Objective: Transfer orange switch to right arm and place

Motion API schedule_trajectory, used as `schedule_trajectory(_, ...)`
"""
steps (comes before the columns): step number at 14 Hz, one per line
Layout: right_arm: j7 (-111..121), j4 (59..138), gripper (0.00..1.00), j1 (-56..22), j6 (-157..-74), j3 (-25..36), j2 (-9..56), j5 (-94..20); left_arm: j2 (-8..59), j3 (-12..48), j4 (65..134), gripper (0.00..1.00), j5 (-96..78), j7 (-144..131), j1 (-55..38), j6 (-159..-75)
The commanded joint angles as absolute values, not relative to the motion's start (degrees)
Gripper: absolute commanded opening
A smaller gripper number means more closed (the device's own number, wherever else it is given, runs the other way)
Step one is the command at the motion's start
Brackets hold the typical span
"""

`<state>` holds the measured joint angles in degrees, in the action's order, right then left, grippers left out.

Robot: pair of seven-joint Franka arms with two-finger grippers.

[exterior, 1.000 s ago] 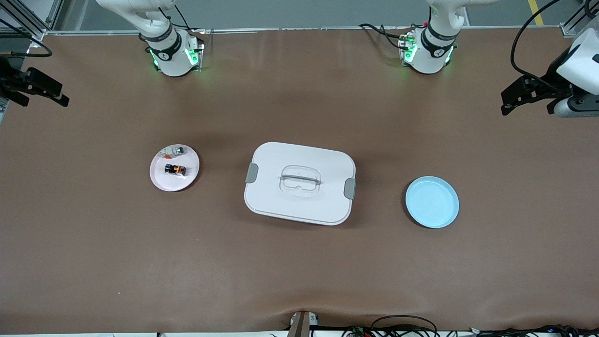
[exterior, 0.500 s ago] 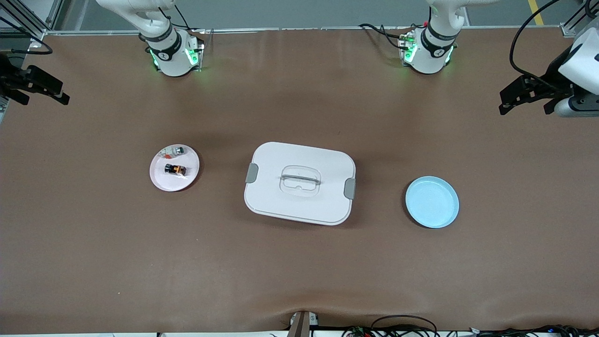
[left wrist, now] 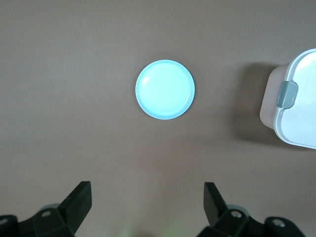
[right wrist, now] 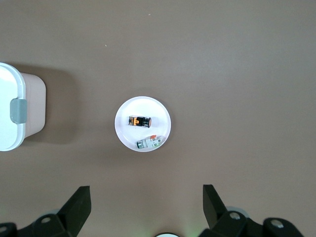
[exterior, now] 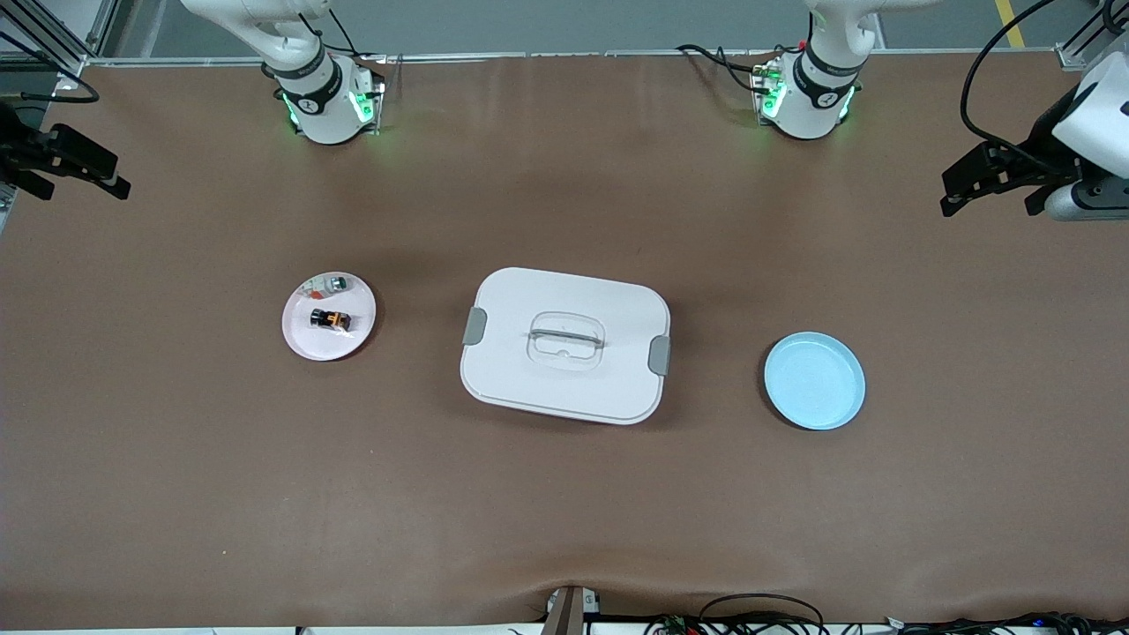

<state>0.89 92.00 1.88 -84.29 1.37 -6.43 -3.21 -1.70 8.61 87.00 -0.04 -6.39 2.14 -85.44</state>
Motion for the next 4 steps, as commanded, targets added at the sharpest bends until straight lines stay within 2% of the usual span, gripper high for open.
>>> schedule_trajectory(1, 1.67, 92.99, 1.00, 1.85, -84.99, 1.32, -7.56, -3.08, -2.55, 8.53, 87.36, 1.00, -0.62, -4.75, 2.46, -85.52)
schedule_trajectory(4, 1.67, 93.08, 1.00, 1.85, -85.25, 1.41, -7.56, -2.90, -2.37, 8.70, 86.93, 1.00, -0.26, -4.75, 2.37, -85.52)
